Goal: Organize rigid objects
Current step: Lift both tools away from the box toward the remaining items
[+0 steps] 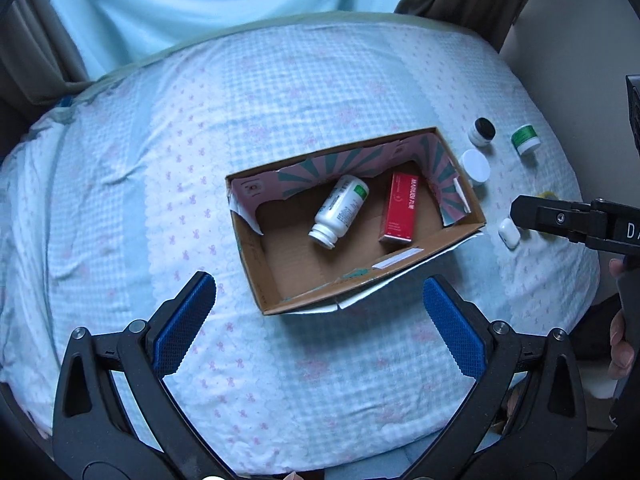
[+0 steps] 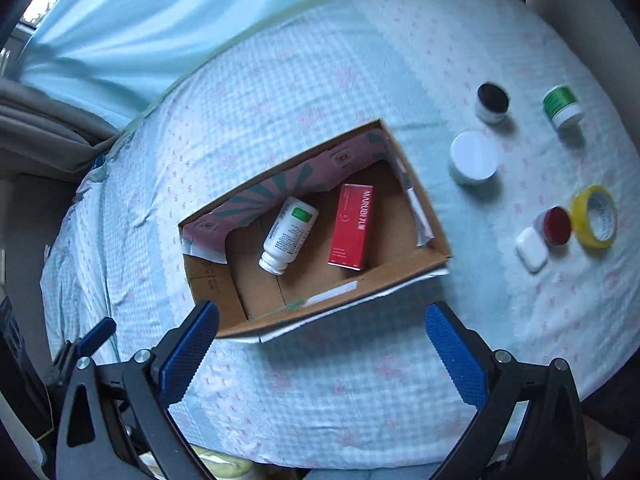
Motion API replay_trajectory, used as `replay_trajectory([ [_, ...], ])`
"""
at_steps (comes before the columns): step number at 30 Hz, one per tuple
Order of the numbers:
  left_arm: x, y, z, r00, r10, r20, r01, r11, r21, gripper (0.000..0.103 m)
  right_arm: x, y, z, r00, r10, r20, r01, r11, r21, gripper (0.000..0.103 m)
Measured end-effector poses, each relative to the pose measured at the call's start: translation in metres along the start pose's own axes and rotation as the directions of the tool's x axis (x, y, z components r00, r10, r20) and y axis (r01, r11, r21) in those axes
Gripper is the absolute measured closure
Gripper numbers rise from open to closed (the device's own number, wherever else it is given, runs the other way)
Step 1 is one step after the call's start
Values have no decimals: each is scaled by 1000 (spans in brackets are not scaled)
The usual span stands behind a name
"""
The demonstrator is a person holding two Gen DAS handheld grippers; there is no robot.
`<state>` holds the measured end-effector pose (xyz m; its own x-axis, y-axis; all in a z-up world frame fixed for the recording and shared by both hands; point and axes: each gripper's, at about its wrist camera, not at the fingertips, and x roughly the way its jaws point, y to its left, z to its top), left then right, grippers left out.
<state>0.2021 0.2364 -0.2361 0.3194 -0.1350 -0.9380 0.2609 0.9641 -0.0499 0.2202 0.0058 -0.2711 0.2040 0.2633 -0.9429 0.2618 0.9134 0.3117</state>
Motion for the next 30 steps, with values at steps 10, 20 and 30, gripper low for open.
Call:
replay_trajectory([
  [10,-70,-74,-12,989,-40,144,45,998,-32,0,-107,-47,-35,977,-118,176,139,983,-117,0],
  [20,-82,-197,-28,977,9,215,13,995,-99,0,-179,-169,-48,944,-153,293,212,960,-184,0],
  [30,-52,-325,-42,975,-14,220,32,996,-82,0,-198,-288,-36,942,-92,323,193,935,-297,0],
])
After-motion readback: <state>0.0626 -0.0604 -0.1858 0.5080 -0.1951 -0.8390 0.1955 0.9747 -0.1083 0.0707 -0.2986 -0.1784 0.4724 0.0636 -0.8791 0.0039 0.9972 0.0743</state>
